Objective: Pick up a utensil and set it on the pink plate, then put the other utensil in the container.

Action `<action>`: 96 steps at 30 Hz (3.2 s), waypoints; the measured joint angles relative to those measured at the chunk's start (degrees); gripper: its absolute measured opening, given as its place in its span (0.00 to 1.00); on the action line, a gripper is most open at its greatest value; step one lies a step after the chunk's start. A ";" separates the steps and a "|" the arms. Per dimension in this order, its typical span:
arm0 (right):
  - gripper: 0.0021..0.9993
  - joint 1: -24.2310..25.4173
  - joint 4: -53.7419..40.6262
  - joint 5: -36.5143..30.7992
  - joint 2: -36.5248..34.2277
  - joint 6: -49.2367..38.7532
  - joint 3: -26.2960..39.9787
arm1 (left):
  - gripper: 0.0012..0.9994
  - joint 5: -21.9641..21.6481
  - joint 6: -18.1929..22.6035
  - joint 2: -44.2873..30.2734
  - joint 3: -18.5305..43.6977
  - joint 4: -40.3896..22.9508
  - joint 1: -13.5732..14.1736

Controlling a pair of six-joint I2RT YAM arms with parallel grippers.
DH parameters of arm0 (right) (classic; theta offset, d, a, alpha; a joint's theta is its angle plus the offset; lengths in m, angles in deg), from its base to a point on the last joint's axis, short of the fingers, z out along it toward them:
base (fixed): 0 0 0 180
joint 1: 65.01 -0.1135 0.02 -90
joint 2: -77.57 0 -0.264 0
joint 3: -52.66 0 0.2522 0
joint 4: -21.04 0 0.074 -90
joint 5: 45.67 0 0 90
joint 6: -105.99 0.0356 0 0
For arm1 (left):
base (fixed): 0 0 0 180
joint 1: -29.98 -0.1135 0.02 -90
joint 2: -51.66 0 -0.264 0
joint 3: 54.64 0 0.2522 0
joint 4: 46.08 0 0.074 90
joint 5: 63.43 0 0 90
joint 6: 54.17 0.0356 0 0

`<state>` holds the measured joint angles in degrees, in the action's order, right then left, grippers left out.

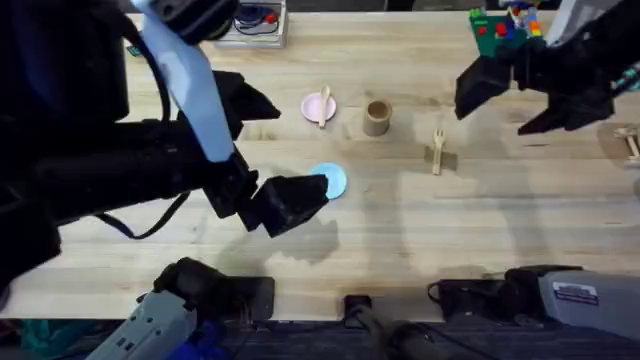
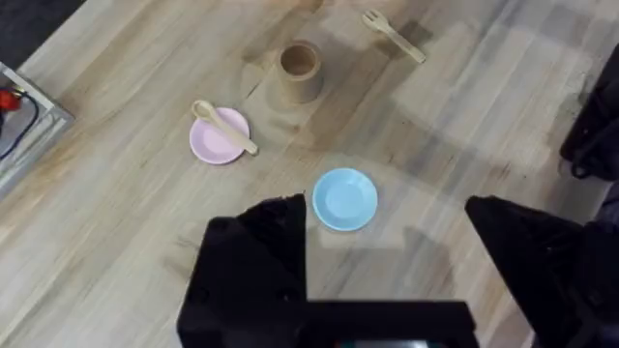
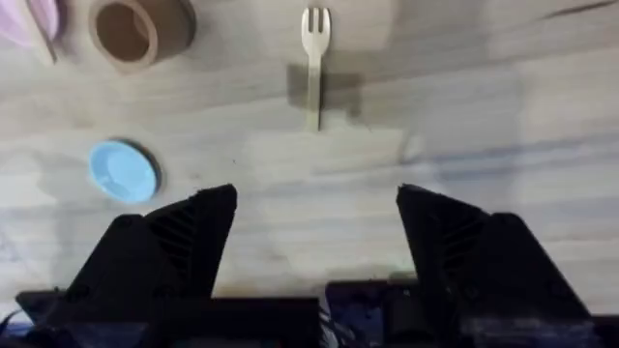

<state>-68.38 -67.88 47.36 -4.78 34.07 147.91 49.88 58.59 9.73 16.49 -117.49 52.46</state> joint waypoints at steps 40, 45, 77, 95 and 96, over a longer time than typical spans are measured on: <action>1.00 -1.55 20.95 -0.10 -8.06 9.78 -15.89 | 0.99 0.07 0.02 0.00 0.00 0.02 0.00; 1.00 -4.37 21.72 -2.27 -12.08 9.78 -15.91 | 0.99 0.07 0.00 0.00 0.00 0.02 0.00; 1.00 -6.21 28.79 -6.62 -17.90 9.75 -16.09 | 0.99 0.06 0.01 0.00 0.00 0.02 0.00; 1.00 -6.21 28.27 -6.45 -18.61 9.75 -15.52 | 1.00 0.07 0.02 0.00 0.00 0.03 0.00; 1.00 -6.21 28.20 -6.45 -18.66 9.77 -15.47 | 0.99 0.07 0.02 0.00 0.00 0.04 0.00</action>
<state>-74.59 -39.68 40.91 -23.44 43.85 132.44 49.95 58.61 9.73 16.49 -117.45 52.46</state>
